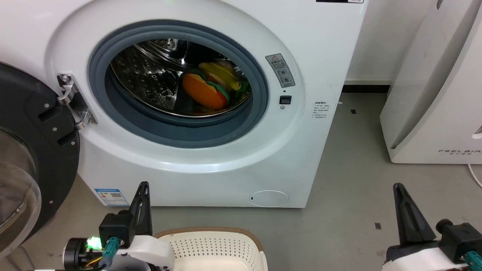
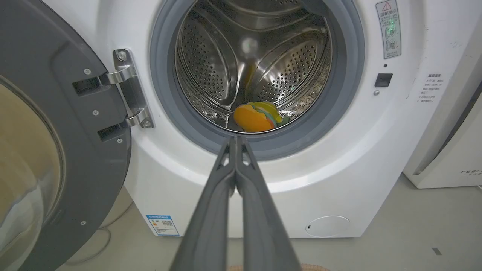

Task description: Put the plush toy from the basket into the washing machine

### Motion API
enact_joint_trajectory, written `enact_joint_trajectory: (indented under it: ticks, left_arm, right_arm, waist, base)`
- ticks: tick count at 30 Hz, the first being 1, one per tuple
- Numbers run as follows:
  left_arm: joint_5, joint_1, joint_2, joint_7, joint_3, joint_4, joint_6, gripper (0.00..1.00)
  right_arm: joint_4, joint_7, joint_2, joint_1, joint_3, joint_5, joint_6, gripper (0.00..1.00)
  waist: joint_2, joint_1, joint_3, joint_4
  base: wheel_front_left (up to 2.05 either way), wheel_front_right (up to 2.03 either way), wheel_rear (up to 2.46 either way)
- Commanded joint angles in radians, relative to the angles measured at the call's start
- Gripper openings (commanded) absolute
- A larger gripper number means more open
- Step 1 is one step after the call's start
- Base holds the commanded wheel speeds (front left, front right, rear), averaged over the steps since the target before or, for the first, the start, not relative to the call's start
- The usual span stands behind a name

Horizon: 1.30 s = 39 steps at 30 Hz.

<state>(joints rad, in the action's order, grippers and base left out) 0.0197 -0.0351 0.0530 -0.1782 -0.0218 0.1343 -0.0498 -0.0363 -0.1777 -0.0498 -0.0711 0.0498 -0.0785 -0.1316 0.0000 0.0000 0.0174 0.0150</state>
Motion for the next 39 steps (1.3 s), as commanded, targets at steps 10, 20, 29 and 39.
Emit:
enact_joint_trajectory:
  ticks: [10,20,29,39]
  left_arm:
    - [-0.007,0.014,-0.001,0.024,0.004,-0.022,0.009,0.0]
    - [-0.009,0.016,-0.001,0.042,0.006,-0.035,0.014,0.0]
    - [-0.01,0.019,-0.001,0.06,0.008,-0.049,0.018,0.0]
    - [-0.012,0.022,-0.001,0.081,0.011,-0.064,0.024,0.0]
  right_arm:
    - [0.008,0.022,0.0,0.024,-0.009,0.015,0.0,0.0]
    - [0.011,0.041,0.0,0.03,-0.013,0.023,0.0,0.0]
    - [0.015,0.059,0.0,0.035,-0.018,0.03,0.001,0.0]
    - [0.019,0.08,0.0,0.041,-0.024,0.039,0.001,0.0]
  waist:
    - [0.0,0.0,-0.002,-0.002]
    - [0.0,0.0,-0.004,-0.003]
    - [0.0,0.0,-0.006,-0.005]
    - [0.0,0.0,-0.008,-0.007]
  base:
    - [0.0,0.0,0.0]
    - [0.0,0.0,0.0]
    - [0.0,0.0,0.0]
    - [0.0,0.0,0.0]
